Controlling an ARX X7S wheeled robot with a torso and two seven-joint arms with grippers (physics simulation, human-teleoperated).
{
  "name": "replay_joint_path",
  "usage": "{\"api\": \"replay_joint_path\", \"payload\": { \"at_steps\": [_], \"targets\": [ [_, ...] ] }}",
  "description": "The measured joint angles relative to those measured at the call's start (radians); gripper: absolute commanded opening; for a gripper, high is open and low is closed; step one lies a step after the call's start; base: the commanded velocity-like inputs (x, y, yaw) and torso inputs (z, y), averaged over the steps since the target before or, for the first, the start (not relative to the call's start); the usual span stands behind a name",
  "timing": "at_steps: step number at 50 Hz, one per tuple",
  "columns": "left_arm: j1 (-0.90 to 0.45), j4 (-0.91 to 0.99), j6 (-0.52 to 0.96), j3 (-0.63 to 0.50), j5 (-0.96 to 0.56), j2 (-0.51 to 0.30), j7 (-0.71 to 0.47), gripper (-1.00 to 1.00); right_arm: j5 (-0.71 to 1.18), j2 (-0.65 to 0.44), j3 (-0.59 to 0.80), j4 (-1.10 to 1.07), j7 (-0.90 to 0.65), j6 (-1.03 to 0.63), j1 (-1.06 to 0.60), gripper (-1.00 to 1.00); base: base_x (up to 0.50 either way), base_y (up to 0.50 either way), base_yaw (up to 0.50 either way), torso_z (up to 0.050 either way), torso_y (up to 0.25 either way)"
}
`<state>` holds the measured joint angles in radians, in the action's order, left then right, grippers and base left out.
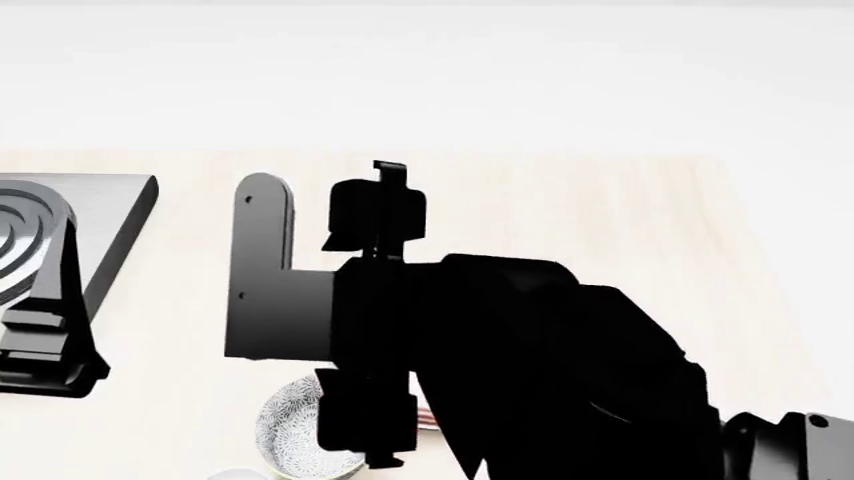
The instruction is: Pick the akita bowl between the plate and the ramekin and place it on the plate.
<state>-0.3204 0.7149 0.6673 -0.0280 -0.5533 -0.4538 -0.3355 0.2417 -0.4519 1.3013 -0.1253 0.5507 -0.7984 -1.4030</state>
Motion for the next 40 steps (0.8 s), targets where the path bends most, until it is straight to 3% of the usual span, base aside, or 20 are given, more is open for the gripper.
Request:
{"api": "replay_joint_path", "payload": {
  "at_steps": [40],
  "targets": [
    [0.010, -0.016, -0.011, 0.004, -0.021, -0.001, -0.006, 1.00, 0.004, 0.043, 0.093, 0.124, 0.064, 0.129, 0.101, 1.00, 0.00, 0.00, 0.00, 0.000, 0.000]
  ]
}}
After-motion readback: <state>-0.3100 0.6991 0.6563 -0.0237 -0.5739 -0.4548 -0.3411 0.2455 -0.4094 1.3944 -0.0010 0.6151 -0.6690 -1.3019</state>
